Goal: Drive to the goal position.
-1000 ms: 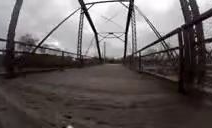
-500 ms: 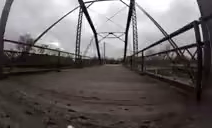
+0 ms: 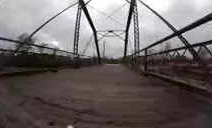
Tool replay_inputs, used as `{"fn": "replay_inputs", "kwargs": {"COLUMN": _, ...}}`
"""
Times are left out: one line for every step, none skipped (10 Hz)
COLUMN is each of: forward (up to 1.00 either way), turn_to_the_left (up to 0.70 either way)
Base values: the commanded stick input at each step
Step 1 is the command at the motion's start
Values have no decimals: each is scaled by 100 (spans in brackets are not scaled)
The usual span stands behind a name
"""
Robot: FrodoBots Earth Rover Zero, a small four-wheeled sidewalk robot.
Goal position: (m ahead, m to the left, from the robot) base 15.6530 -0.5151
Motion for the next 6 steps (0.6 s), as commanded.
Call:
{"fn": "replay_inputs", "kwargs": {"forward": 100, "turn_to_the_left": 0}}
{"fn": "replay_inputs", "kwargs": {"forward": 100, "turn_to_the_left": 0}}
{"fn": "replay_inputs", "kwargs": {"forward": 100, "turn_to_the_left": 0}}
{"fn": "replay_inputs", "kwargs": {"forward": 100, "turn_to_the_left": 0}}
{"fn": "replay_inputs", "kwargs": {"forward": 100, "turn_to_the_left": 0}}
{"fn": "replay_inputs", "kwargs": {"forward": 100, "turn_to_the_left": 0}}
